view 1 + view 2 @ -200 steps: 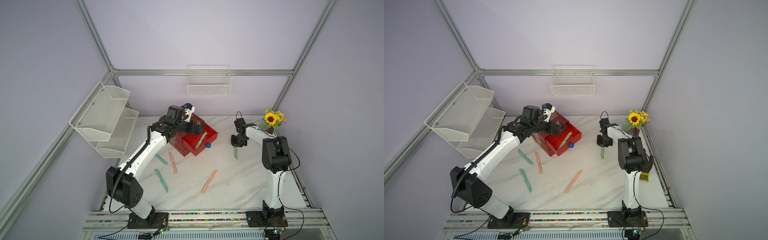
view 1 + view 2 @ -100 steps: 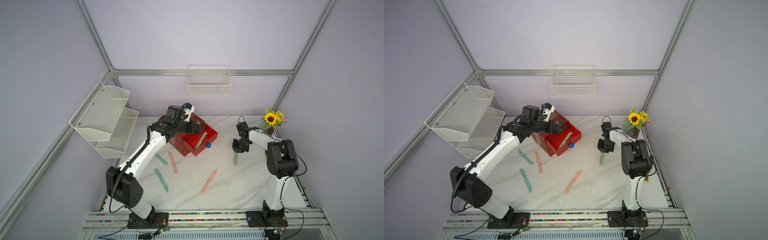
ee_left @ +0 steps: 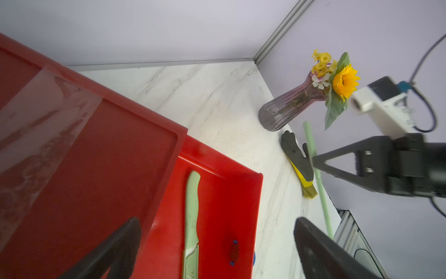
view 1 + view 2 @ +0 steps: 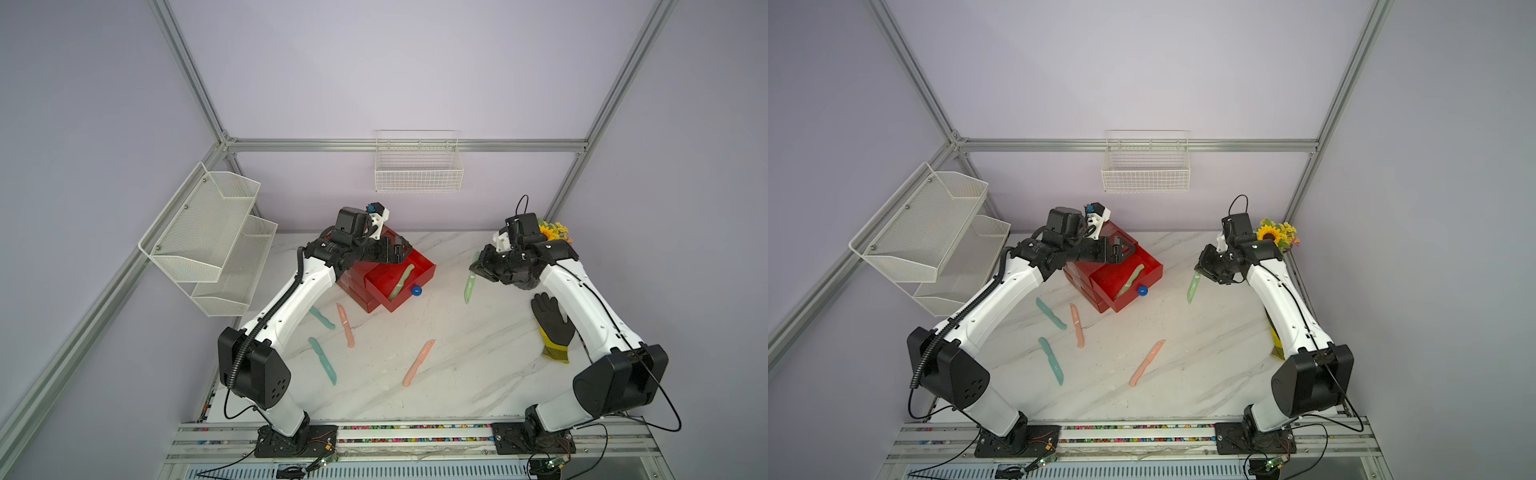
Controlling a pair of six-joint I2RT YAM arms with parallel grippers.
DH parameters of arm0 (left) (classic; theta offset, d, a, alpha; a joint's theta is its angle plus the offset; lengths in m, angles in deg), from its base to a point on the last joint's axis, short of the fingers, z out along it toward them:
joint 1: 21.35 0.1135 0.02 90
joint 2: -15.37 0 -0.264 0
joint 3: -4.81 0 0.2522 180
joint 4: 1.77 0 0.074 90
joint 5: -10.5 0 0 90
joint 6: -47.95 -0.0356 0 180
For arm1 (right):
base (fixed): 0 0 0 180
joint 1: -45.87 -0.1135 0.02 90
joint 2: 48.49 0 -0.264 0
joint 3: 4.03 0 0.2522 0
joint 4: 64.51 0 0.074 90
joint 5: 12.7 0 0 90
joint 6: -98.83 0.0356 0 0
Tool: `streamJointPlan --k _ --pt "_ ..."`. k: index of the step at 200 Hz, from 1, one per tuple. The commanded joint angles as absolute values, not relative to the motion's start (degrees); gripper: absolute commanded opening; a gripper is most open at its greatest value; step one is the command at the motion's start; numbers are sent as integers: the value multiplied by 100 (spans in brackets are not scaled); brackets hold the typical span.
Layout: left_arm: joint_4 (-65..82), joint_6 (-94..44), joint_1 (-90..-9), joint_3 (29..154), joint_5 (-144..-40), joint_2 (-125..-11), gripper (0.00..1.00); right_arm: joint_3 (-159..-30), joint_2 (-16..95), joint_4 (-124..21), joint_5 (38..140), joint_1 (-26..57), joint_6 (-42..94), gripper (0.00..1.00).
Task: Place the fruit knives into the drawer by color
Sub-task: Pick up the fruit knife from the center of the board, then place the fruit knife in the drawer.
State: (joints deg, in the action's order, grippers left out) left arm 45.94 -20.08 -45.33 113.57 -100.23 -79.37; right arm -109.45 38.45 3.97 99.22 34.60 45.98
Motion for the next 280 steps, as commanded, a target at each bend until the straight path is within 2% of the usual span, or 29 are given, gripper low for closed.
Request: streamJointPlan --k 1,38,126,141,162,180,223,246,280 --pt "4510 -1955 -4485 11656 -9960 -7965 100 -11462 3930 327 10673 3040 5030 7" --pt "4593 -2007 -4468 11835 -9889 -7995 100 -12166 4502 -223 11012 2459 5411 7" --pt "4811 -2181 -4185 11758 -9693 -7630 100 -11971 5362 -1491 11794 2336 5961 9" --pt "4816 -2200 -4152 11736 -9688 -7604 100 -11897 5408 -1585 11936 2332 6045 14" --pt "4803 -2190 -4112 11736 -9692 -7625 100 -11863 5453 -1605 12050 2337 6061 36" --pt "4776 -2162 -4104 11768 -9731 -7686 100 -11933 5461 -1536 12046 2342 5989 45" --pt "4723 -2109 -4104 11889 -9800 -7844 100 -11984 5207 -1404 11949 2474 5742 46" --pt "4701 -2087 -4101 11898 -9830 -7893 100 -11718 4917 -1122 11649 2589 5438 41" --pt "4667 -2039 -4100 11861 -9900 -7936 100 -11258 4736 -1138 11710 2587 5248 37"
